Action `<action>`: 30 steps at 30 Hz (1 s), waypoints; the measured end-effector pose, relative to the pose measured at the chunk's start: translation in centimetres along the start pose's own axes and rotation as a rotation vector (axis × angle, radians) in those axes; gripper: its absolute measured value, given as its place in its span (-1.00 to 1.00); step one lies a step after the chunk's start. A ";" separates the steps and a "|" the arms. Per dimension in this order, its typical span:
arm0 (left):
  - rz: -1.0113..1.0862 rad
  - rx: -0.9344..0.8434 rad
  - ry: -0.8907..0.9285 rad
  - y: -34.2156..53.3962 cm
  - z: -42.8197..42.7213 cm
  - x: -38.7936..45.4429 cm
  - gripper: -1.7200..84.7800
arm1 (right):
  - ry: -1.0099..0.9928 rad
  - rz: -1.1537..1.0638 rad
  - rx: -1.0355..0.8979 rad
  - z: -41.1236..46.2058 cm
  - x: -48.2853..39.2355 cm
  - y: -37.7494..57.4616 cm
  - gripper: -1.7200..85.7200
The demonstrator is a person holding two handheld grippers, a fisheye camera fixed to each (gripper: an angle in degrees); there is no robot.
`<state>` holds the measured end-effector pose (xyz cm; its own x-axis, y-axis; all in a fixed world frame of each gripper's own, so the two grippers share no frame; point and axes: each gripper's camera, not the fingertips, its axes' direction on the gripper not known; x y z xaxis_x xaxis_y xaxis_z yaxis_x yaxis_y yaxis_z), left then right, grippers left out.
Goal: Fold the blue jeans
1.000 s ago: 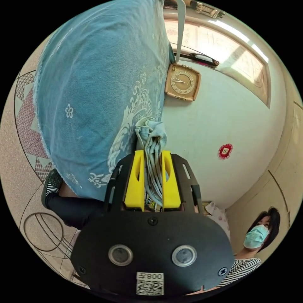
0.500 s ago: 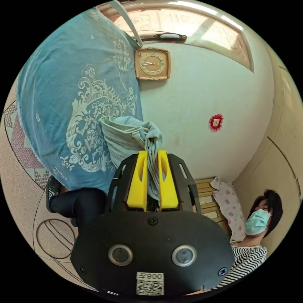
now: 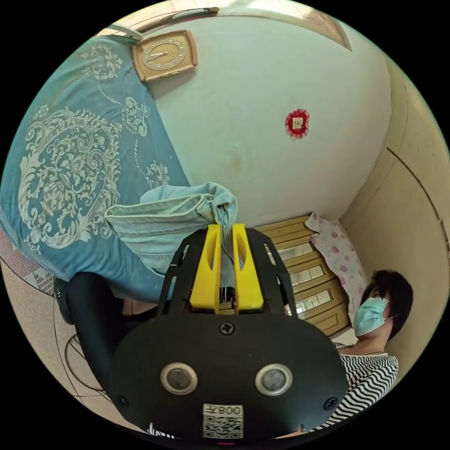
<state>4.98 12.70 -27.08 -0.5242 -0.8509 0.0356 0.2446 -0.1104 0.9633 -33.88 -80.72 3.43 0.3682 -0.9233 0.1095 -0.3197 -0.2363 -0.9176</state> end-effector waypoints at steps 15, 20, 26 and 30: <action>0.222 -0.559 0.199 -1.8 65.7 18.7 -0.88 | 0.114 -0.257 0.509 -33.1 0.2 14.4 -0.95; 0.322 -0.701 0.418 3.2 92.5 28.5 -0.87 | 0.352 -0.470 0.708 -45.6 -5.8 19.8 -0.95; 0.357 -0.907 0.305 11.3 116.7 27.7 -0.87 | 0.488 -0.327 0.880 -55.0 2.1 26.1 -0.94; 0.274 -1.029 0.046 15.8 125.7 20.9 -0.86 | 0.423 -0.053 0.936 -57.5 14.1 28.8 -0.93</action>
<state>-104.66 57.72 22.34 -0.3213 -0.9285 0.1863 0.9322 -0.2754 0.2351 -88.13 -117.94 0.55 -0.0335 -0.9924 0.1180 0.5638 -0.1163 -0.8177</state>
